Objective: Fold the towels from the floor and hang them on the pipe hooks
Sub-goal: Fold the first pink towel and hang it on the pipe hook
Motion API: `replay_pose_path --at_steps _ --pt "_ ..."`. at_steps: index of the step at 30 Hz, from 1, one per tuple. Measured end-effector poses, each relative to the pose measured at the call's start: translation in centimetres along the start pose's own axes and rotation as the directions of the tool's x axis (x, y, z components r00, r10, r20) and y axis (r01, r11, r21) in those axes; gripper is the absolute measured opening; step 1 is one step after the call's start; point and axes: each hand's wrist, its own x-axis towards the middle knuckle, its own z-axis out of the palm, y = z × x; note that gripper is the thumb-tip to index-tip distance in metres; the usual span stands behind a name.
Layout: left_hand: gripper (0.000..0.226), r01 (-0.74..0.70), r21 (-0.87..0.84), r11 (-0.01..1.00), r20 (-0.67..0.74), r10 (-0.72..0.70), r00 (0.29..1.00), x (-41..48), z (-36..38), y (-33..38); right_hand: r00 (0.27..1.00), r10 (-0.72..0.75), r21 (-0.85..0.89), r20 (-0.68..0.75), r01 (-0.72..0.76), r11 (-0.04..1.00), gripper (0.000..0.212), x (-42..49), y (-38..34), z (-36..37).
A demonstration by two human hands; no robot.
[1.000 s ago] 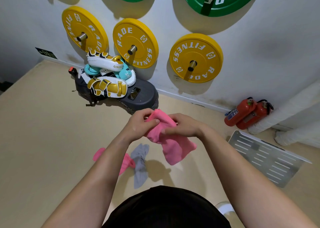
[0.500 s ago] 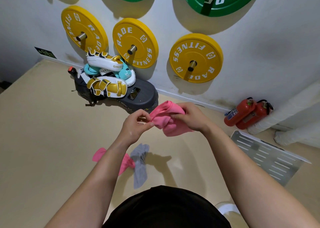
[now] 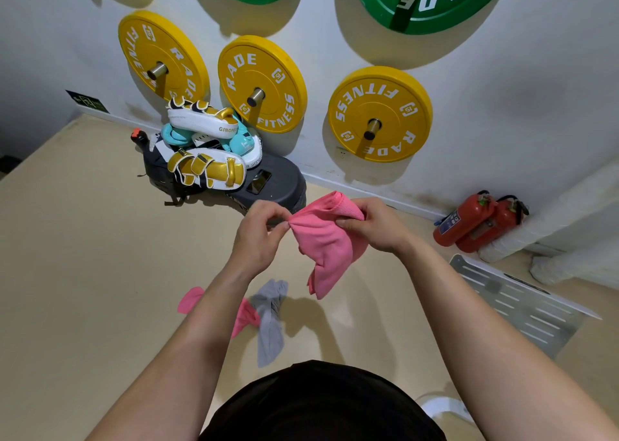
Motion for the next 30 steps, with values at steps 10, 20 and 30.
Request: replay_pose_path --at_steps 10,20,30 --pt "0.023 -0.015 -0.044 0.999 -0.024 0.014 1.0 0.3 0.0 1.4 0.997 0.067 -0.072 -0.036 -0.069 0.995 0.019 0.2 1.0 -0.2" --pt "0.035 -0.143 0.055 0.988 0.033 0.141 0.989 0.2 -1.2 2.2 0.995 0.095 -0.104 -0.038 -0.098 0.99 0.014 0.2 1.0 -1.1" --pt "0.069 -0.08 0.249 0.965 0.201 0.03 0.979 0.7 0.2 2.5 0.998 0.038 -0.277 0.042 -0.025 0.961 0.006 0.0 -0.7 -0.6"
